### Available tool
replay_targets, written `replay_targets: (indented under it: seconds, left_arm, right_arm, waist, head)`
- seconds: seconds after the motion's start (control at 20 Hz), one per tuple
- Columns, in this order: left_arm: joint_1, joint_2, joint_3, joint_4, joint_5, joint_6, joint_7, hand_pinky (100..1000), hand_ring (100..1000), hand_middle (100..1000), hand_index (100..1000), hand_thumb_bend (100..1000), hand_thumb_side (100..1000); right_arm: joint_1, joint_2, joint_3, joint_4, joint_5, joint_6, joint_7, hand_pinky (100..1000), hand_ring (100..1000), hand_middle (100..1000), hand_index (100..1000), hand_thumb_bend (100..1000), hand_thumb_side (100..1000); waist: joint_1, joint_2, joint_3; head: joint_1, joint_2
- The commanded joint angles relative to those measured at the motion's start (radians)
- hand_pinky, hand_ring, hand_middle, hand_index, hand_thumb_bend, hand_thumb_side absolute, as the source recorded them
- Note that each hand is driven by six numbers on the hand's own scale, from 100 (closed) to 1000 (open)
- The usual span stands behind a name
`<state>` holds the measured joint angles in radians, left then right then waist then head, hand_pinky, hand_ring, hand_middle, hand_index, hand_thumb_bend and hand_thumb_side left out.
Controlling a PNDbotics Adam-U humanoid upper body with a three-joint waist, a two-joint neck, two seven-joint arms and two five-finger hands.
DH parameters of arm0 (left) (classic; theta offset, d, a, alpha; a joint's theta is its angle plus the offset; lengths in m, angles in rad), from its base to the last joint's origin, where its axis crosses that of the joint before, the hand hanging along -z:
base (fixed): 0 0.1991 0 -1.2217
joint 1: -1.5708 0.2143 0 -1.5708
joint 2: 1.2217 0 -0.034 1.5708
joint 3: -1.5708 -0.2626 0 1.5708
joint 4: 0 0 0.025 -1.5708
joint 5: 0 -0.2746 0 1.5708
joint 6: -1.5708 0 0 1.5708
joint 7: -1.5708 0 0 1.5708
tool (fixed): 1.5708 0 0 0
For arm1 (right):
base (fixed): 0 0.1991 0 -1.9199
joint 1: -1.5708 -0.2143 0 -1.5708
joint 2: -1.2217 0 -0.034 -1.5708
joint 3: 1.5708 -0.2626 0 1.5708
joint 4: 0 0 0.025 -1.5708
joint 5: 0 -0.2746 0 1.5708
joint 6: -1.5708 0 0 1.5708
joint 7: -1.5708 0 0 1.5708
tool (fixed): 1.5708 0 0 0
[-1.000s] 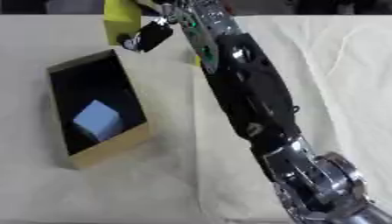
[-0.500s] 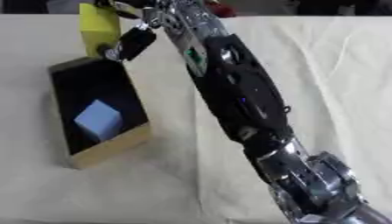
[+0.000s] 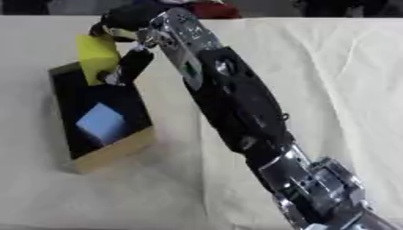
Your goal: Pick up objects on the table and place them in the box.
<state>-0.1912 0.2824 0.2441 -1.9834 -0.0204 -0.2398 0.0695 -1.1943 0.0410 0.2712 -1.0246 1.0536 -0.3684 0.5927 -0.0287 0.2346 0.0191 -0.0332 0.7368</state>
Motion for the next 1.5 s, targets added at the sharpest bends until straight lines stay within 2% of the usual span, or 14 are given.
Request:
replay_targets:
  seconds: [0.05, 1.0, 1.25, 1.5]
  left_arm:
    - [-0.009, 0.021, 0.003, -0.017, 0.001, 0.000, -0.002, 604, 654, 785, 804, 100, 677]
    - [-0.008, 0.021, 0.003, -0.017, 0.003, 0.000, -0.001, 604, 654, 784, 804, 100, 677]
    - [-0.008, 0.021, 0.003, -0.017, 0.003, 0.001, -0.001, 604, 653, 784, 804, 100, 677]
    - [-0.008, 0.020, 0.003, -0.017, 0.003, 0.001, -0.002, 604, 653, 784, 804, 100, 677]
  right_arm:
    - [-0.012, -0.013, 0.014, -0.012, -0.025, -0.017, 0.012, 737, 792, 615, 746, 100, 580]
    - [-0.001, 0.015, 0.063, 0.096, 0.008, -0.083, 0.044, 773, 857, 702, 790, 159, 641]
    - [0.000, 0.020, 0.065, 0.101, 0.019, -0.102, 0.059, 834, 944, 810, 876, 252, 658]
    - [-0.002, 0.018, 0.062, 0.078, 0.026, -0.112, 0.062, 857, 968, 839, 911, 344, 655]
  waist:
    - [0.004, -0.020, -0.001]
    - [0.004, -0.021, -0.002]
    - [0.005, -0.021, -0.003]
    - [0.006, -0.021, -0.004]
  head:
    - [0.001, -0.006]
    - [-0.004, -0.008]
    - [-0.005, -0.007]
    - [-0.005, -0.007]
